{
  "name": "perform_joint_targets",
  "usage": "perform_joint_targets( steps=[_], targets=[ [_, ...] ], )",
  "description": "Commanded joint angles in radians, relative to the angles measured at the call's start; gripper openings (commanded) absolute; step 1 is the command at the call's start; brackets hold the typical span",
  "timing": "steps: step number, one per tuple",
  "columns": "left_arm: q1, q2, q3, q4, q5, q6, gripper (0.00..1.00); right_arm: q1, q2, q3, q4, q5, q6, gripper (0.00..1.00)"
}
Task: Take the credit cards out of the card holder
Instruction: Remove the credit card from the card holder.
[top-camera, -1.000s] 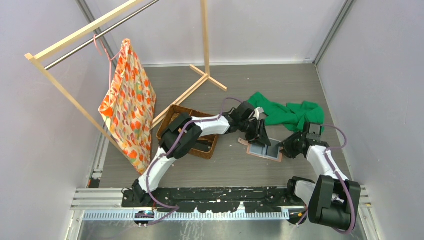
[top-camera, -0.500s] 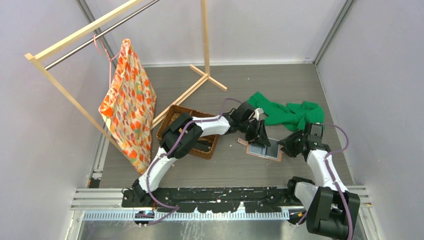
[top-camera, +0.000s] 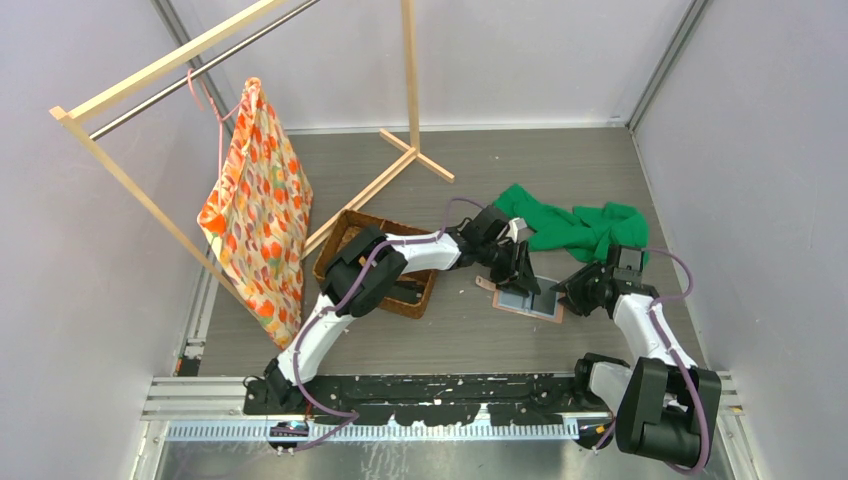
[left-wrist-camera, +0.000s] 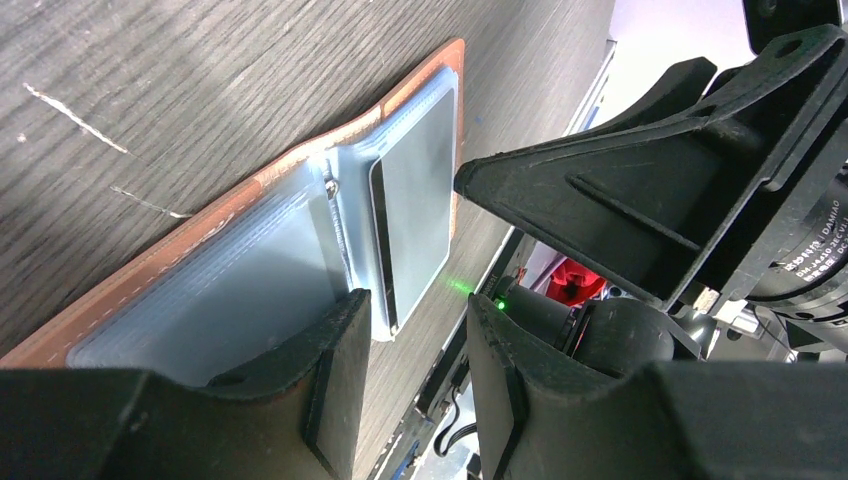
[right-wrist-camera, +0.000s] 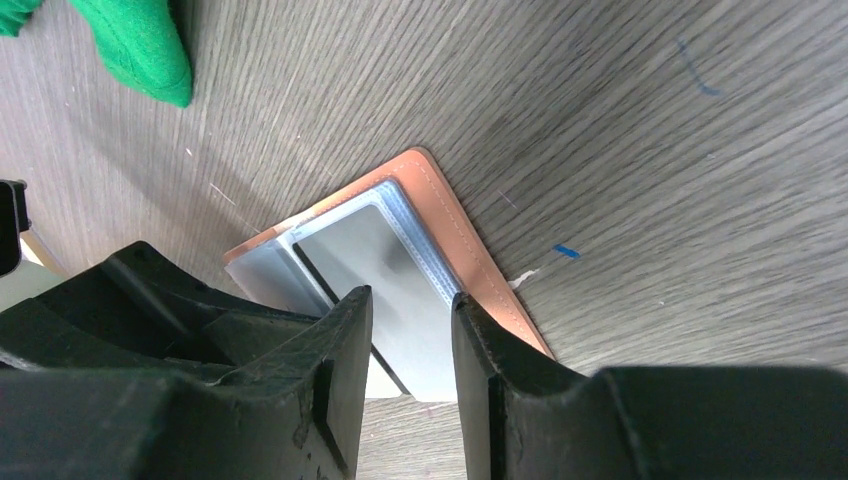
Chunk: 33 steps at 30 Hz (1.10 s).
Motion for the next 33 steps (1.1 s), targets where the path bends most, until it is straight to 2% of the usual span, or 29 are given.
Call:
perform_joint_targets(
  steps=[1,11,33],
  targets=[
    [0.002,0.002,0.03,0.011,-0.001,0.003,0.42,-0.001,-0.037,0.004,0.015,-0.004,0.008,0.4],
    [0.002,0.002,0.03,0.009,0.0,0.005,0.42,-0.001,-0.038,0.007,0.019,-0.008,0.011,0.4],
    [0.005,0.0,0.02,-0.001,-0.014,0.023,0.41,0.0,0.067,-0.027,0.091,-0.074,-0.003,0.4]
  ],
)
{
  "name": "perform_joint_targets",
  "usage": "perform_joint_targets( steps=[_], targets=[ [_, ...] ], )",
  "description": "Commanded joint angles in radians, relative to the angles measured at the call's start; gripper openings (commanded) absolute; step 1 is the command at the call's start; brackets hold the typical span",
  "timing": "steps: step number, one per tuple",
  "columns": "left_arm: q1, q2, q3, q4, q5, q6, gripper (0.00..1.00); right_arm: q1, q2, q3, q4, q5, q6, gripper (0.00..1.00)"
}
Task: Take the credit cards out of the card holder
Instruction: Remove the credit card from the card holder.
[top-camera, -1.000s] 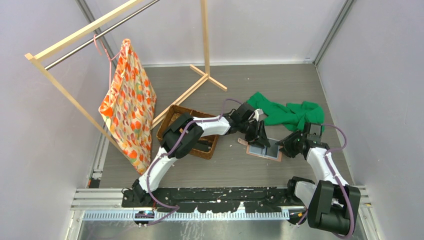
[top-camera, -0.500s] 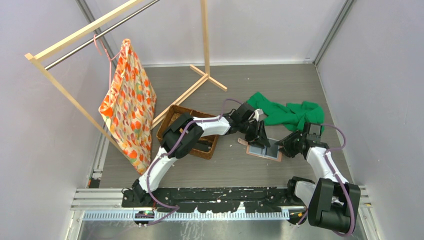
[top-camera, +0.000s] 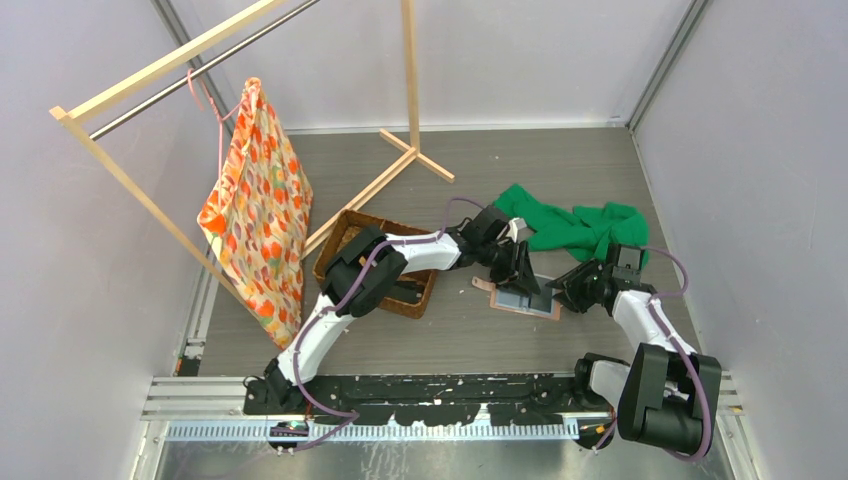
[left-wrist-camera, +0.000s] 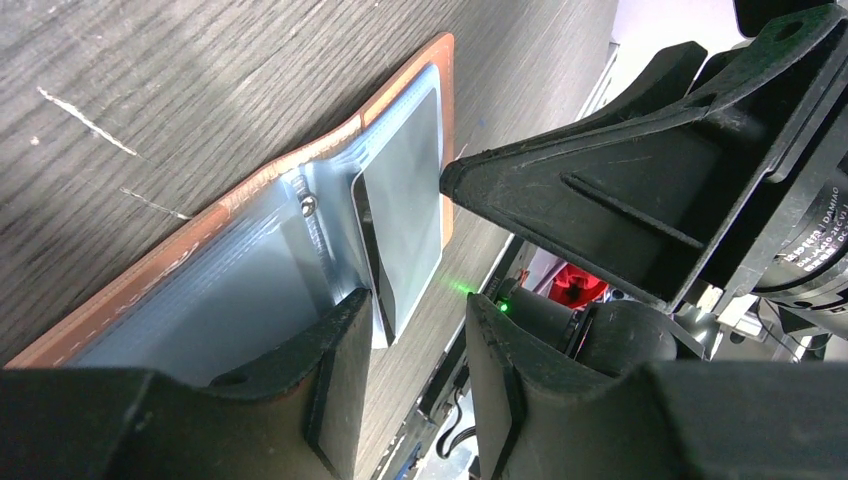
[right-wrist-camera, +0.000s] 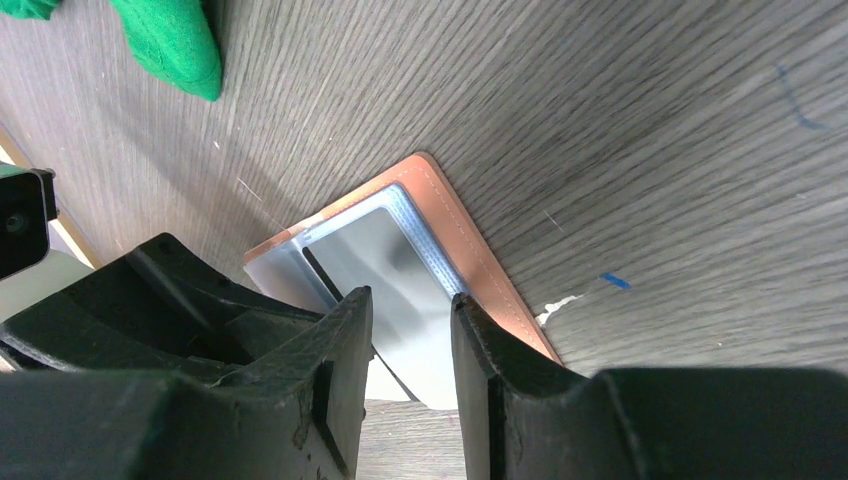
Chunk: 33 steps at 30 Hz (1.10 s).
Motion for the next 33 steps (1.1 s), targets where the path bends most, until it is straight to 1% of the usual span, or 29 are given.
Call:
perform_joint_targets(
  steps=[1,4,6,9,13,17,21,25,27,29,30,33],
  targets=[
    [0.005,0.0,0.02,0.0,-0.008,0.019,0.4,0.0,0.014,-0.018,0.008,-0.002,-0.007,0.4],
    [0.005,0.004,0.017,0.001,-0.011,0.018,0.37,0.001,0.015,-0.02,0.009,0.0,-0.007,0.4],
    [0.005,0.007,0.014,0.0,-0.012,0.017,0.33,0.001,0.016,-0.021,0.01,-0.001,-0.006,0.4],
    [0.007,0.01,0.004,0.012,-0.009,0.009,0.23,0.001,0.016,-0.022,0.009,-0.002,-0.007,0.4],
    [0.008,0.011,-0.006,0.033,-0.009,-0.001,0.12,0.0,0.015,-0.024,0.01,-0.002,-0.007,0.4],
    [0.008,0.02,-0.003,0.045,-0.009,-0.013,0.11,0.001,0.015,-0.023,0.008,-0.003,-0.008,0.4],
    [0.008,0.036,0.019,0.051,0.002,-0.021,0.17,0.001,0.014,-0.02,0.005,-0.003,-0.011,0.4],
    [0.008,0.042,0.02,0.061,0.011,-0.022,0.18,0.001,0.014,-0.02,-0.001,0.0,-0.012,0.4],
    [0.008,0.045,0.013,0.075,0.014,-0.032,0.12,0.0,0.013,-0.02,-0.001,0.001,-0.012,0.4],
    [0.008,0.042,0.001,0.086,0.013,-0.036,0.02,0.0,0.013,-0.02,-0.001,0.004,-0.011,0.4],
    [0.008,0.037,-0.005,0.085,0.011,-0.037,0.01,0.0,0.014,-0.02,0.0,0.005,-0.011,0.4],
    [0.012,0.027,-0.025,0.086,0.005,-0.032,0.01,0.001,0.02,-0.02,0.002,0.007,-0.012,0.4]
  ],
)
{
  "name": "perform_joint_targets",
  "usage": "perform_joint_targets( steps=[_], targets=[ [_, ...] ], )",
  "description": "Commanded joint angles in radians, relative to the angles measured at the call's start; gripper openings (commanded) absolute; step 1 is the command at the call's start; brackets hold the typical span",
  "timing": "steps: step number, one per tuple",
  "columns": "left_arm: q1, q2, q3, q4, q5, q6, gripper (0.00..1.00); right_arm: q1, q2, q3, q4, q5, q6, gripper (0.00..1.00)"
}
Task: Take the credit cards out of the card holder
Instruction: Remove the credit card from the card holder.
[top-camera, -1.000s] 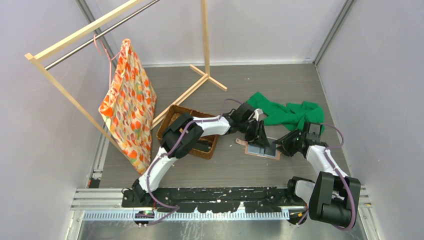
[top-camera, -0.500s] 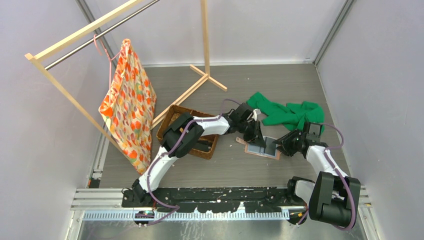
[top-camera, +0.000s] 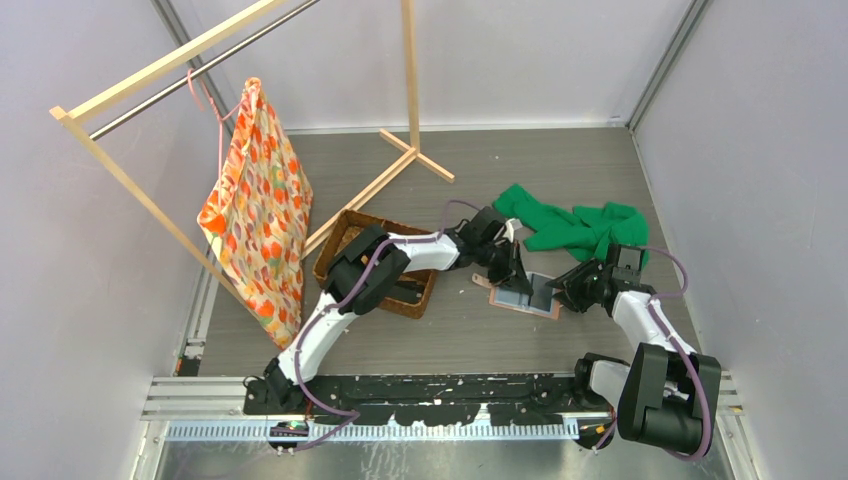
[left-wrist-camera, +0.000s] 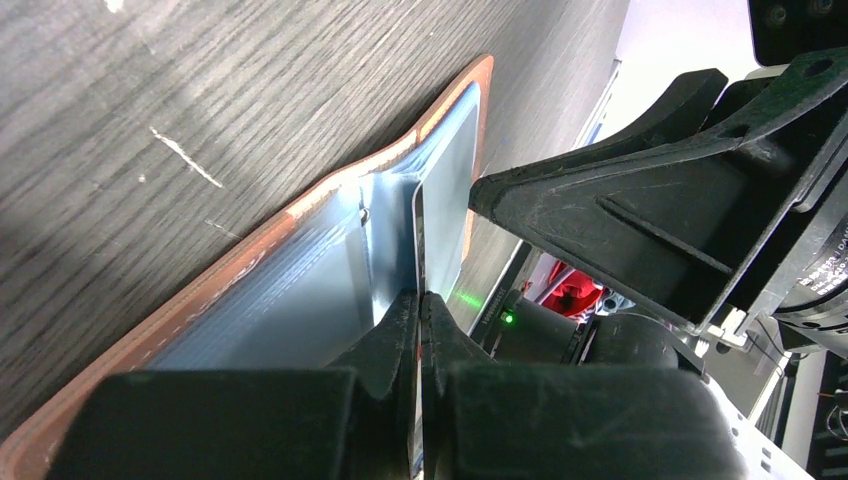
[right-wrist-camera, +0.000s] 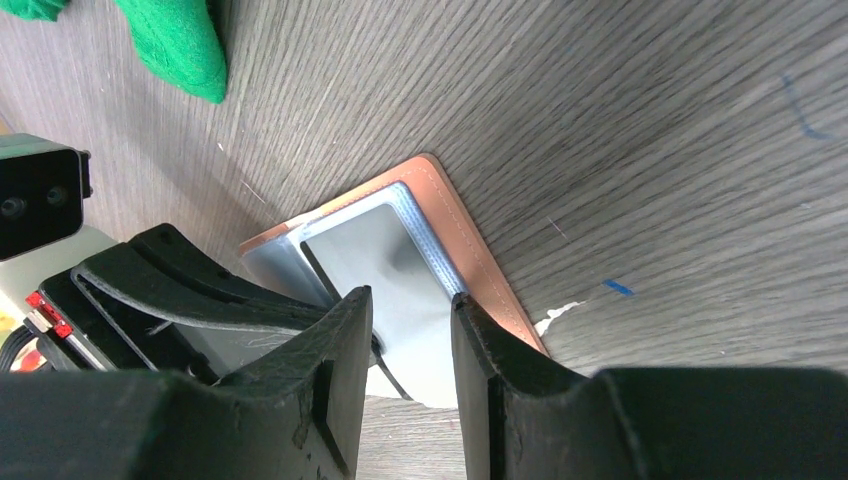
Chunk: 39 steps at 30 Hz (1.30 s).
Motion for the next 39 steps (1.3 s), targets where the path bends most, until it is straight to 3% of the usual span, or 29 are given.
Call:
perform_joint_targets(
  steps=[1,19,29,39],
  targets=[
    [0.007,-0.009,-0.029,0.052,-0.005,0.002,0.01,0.001,0.021,-0.012,-0.02,0.014,-0.012,0.4],
    [0.046,-0.075,-0.143,0.083,-0.009,0.021,0.01,0.001,0.057,-0.011,-0.011,0.022,-0.011,0.4],
    [0.052,-0.078,-0.154,0.089,0.0,0.023,0.01,0.001,-0.142,0.02,-0.038,-0.033,0.035,0.41],
    [0.052,-0.062,-0.141,0.105,0.02,0.011,0.01,0.019,-0.026,0.022,0.044,-0.135,0.045,0.41]
  ],
)
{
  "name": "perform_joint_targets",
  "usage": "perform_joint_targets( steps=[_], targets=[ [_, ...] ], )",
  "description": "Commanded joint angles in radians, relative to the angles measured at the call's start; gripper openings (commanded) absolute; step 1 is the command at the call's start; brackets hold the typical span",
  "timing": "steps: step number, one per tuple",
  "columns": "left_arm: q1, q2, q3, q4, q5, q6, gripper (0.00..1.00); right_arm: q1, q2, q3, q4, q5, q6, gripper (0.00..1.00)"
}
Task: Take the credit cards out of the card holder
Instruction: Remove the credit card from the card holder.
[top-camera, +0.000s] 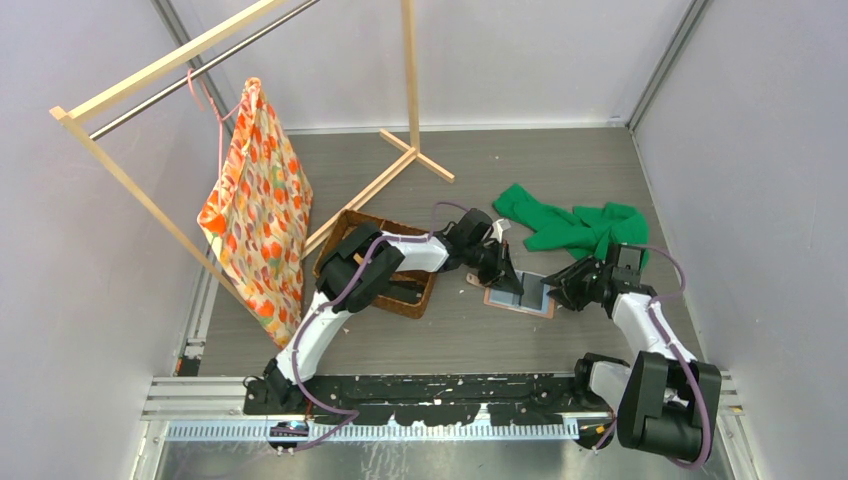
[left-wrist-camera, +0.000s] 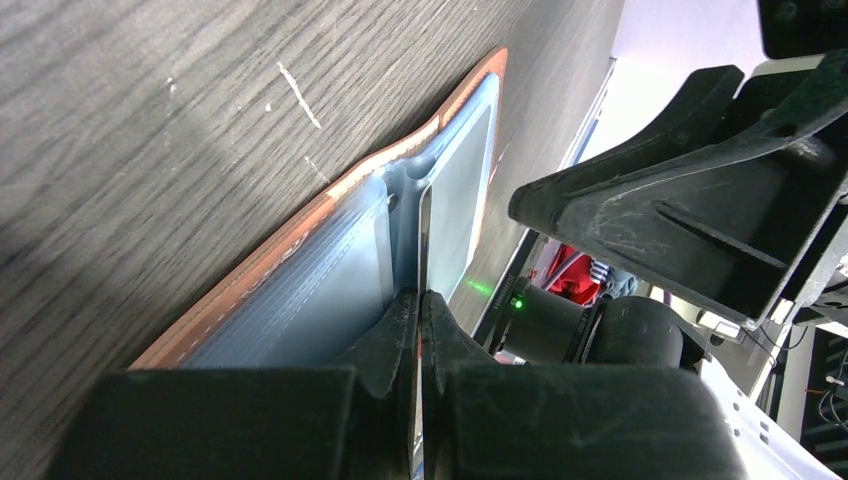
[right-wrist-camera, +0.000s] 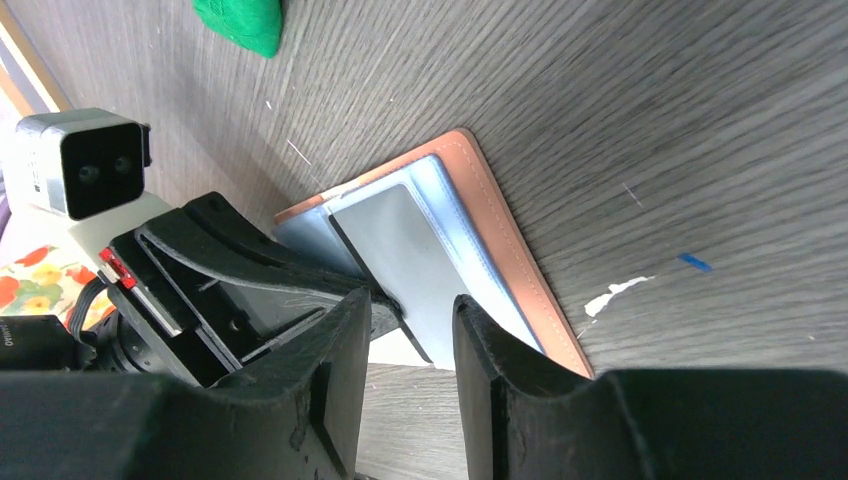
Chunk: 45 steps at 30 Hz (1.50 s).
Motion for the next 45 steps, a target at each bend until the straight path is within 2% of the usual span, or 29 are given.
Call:
perform_joint_targets(
  steps=[1,7,11,25,32,45],
  targets=[
    [0.008,-0.017,-0.007,-0.01,-0.002,0.014,0.01,0.015,0.036,0.017,0.065,-0.063,0.017,0.41],
    [0.01,-0.019,-0.01,-0.014,0.005,0.02,0.0,0.02,0.069,0.02,0.05,-0.01,-0.009,0.41],
    [0.011,-0.02,-0.007,-0.009,0.019,0.024,0.01,0.023,0.102,0.01,0.086,-0.041,0.004,0.4],
    [0.011,0.001,0.003,0.006,0.035,0.015,0.01,0.049,0.079,0.009,0.111,-0.004,0.05,0.41],
    [0.011,0.001,0.005,0.006,0.039,0.014,0.01,0.053,0.116,0.009,0.063,0.098,0.038,0.39],
    [0.011,0.003,0.009,0.002,0.045,0.02,0.01,0.068,0.158,0.013,0.003,0.165,0.013,0.38]
  ],
)
